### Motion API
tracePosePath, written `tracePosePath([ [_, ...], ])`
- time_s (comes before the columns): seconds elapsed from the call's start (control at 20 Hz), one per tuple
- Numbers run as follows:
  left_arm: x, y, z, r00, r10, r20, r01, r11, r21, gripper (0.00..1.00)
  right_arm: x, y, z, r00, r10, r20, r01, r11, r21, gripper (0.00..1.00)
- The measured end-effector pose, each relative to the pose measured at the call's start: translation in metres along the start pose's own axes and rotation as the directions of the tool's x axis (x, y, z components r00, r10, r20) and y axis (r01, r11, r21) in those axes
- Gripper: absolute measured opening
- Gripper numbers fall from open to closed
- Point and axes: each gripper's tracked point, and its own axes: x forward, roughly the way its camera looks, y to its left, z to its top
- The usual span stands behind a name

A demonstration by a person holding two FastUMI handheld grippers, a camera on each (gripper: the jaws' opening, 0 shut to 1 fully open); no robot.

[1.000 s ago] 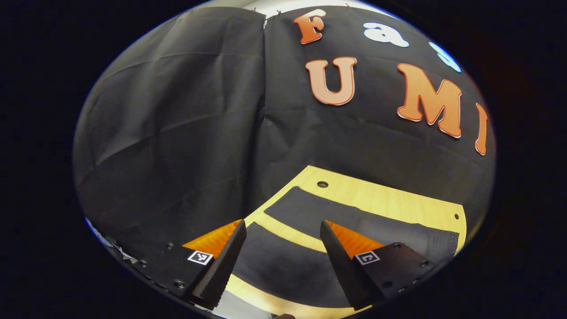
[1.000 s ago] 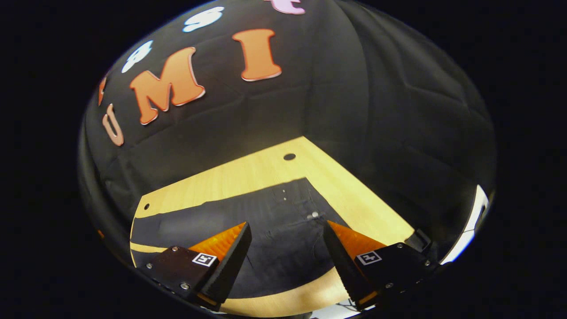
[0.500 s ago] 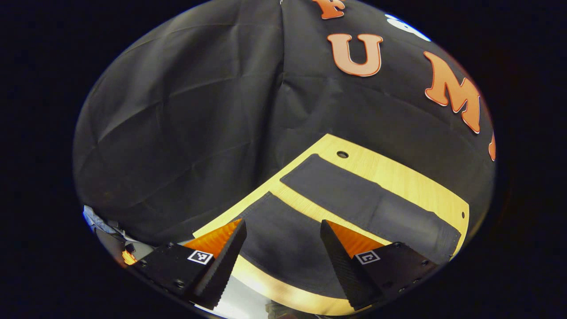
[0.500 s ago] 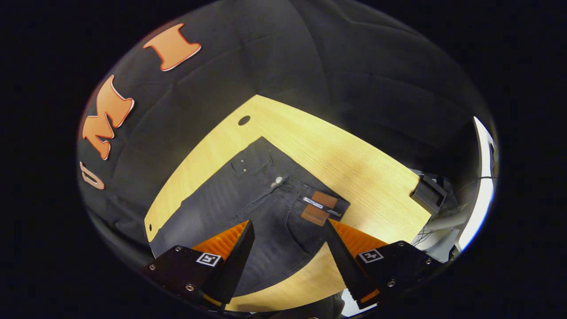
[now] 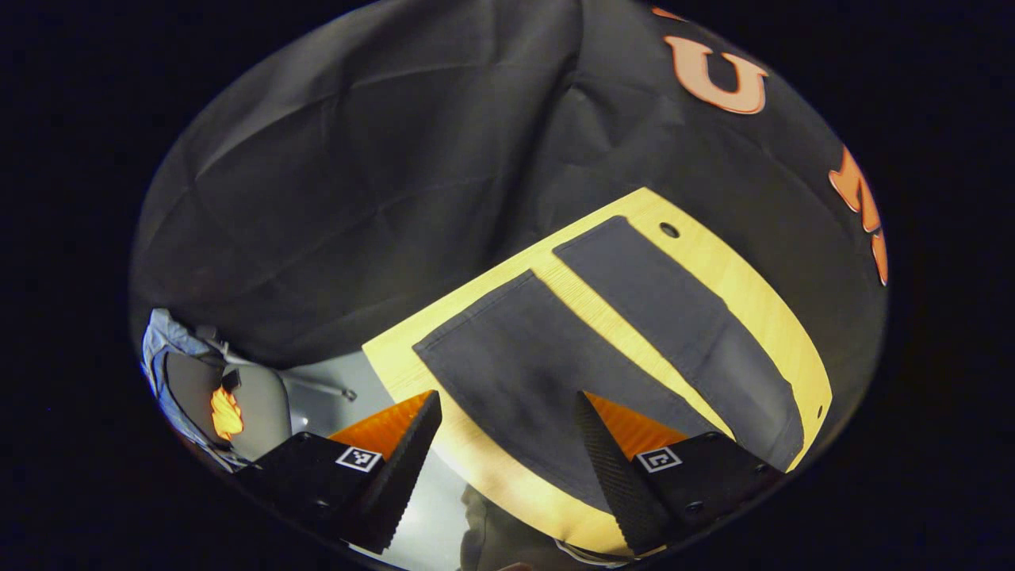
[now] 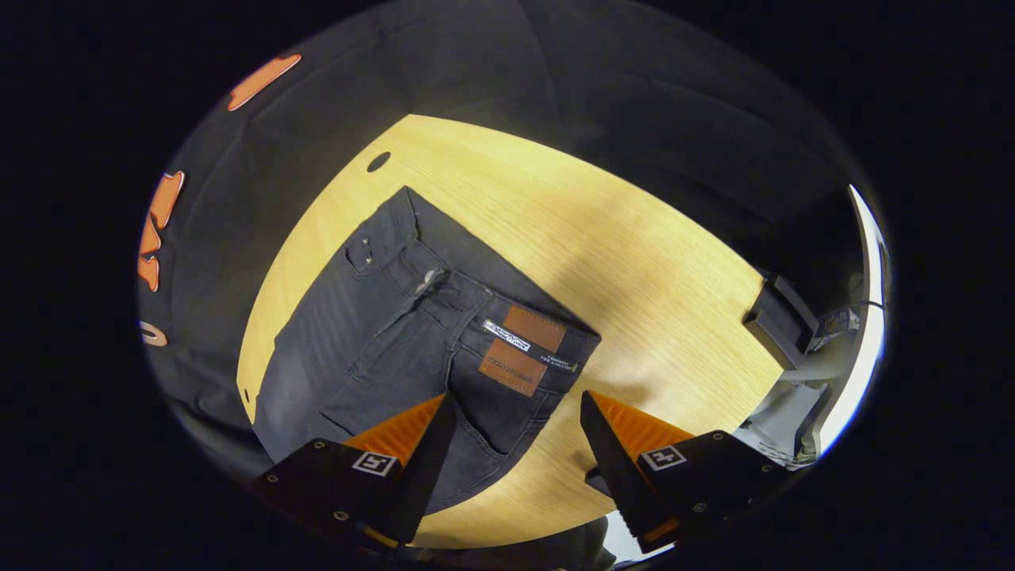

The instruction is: Grasp the waist and the cuffs of the jeans and fold them to make the two legs overlap; first hold the waist and fold one-third of the jeans toward the cuffs, then hold the cuffs and fold the remaining one-third in the same direction to finish folding.

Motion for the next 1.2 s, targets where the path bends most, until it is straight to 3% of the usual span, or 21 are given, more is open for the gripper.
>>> tracePosePath([
  [0.2,0.002,0.000,-0.010,0.990,-0.027,-0.140,0.012,0.994,-0.107,0.98,0.012,0.003,-0.006,0.999,-0.011,-0.045,0.014,0.998,0.068,0.96],
  [0.55,0.035,0.013,-0.008,0.939,-0.043,-0.340,-0.049,0.965,-0.258,0.98,0.025,0.009,-0.011,0.994,-0.080,-0.080,0.086,0.994,0.067,0.93],
  [0.7,0.059,0.017,-0.001,0.919,-0.043,-0.392,-0.058,0.968,-0.243,0.98,0.027,0.008,-0.012,0.989,-0.112,-0.098,0.118,0.991,0.064,0.93],
  [0.85,0.072,0.036,-0.004,0.890,0.045,-0.454,-0.136,0.976,-0.170,0.98,0.029,0.008,-0.011,0.983,-0.142,-0.117,0.150,0.987,0.061,0.93],
  [1.0,0.084,0.033,-0.010,0.866,0.067,-0.496,-0.173,0.970,-0.172,0.98,0.031,0.007,-0.012,0.975,-0.177,-0.132,0.187,0.980,0.066,0.92],
  [1.2,0.088,0.035,-0.007,0.875,0.082,-0.478,-0.188,0.966,-0.178,0.97,0.033,0.005,-0.012,0.960,-0.241,-0.145,0.250,0.967,0.053,0.90],
])
